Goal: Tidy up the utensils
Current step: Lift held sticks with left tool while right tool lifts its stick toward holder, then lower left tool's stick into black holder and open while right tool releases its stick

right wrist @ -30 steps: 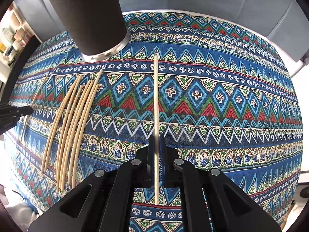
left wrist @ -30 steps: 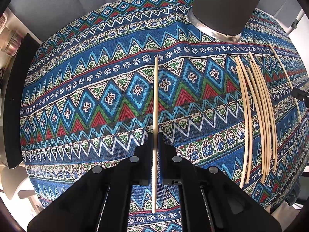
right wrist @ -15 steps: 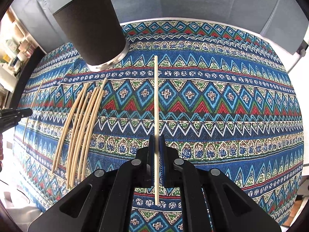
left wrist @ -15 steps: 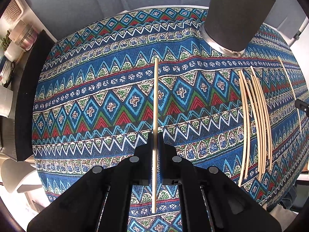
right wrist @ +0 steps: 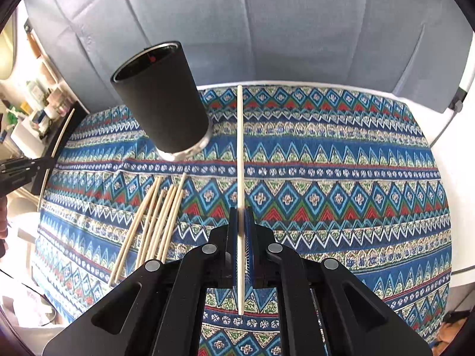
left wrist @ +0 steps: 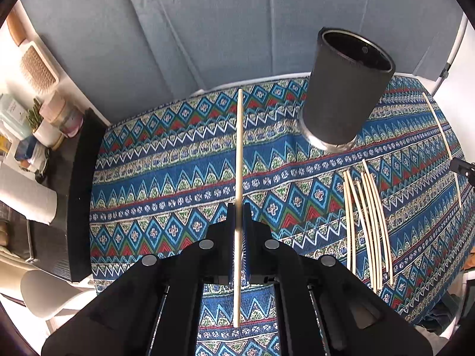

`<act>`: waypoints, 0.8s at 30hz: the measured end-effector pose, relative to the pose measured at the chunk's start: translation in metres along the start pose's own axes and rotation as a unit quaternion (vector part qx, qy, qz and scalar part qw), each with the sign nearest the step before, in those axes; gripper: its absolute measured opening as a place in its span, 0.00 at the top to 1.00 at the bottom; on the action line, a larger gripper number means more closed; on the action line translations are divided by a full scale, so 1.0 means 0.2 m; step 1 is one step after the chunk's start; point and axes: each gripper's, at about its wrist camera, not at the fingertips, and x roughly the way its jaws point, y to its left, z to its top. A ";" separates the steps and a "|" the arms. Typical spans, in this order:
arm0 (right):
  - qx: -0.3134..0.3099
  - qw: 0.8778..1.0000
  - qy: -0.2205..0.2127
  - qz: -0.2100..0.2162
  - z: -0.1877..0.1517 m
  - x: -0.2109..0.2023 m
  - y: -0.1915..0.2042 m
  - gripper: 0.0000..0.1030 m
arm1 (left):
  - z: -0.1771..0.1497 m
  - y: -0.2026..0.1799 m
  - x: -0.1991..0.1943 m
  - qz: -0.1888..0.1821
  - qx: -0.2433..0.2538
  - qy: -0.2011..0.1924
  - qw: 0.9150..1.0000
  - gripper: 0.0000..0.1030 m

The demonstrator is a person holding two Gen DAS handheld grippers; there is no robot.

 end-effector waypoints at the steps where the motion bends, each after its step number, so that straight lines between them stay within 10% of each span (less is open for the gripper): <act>1: -0.003 1.000 -0.008 0.001 0.03 -0.04 0.00 0.96 | 0.03 -0.01 -0.03 0.000 0.003 -0.009 1.000 0.95; 24: -0.058 0.991 -0.108 0.052 0.65 -0.15 0.39 0.95 | 0.59 -0.09 -0.39 -0.030 -0.005 -0.149 0.988 0.95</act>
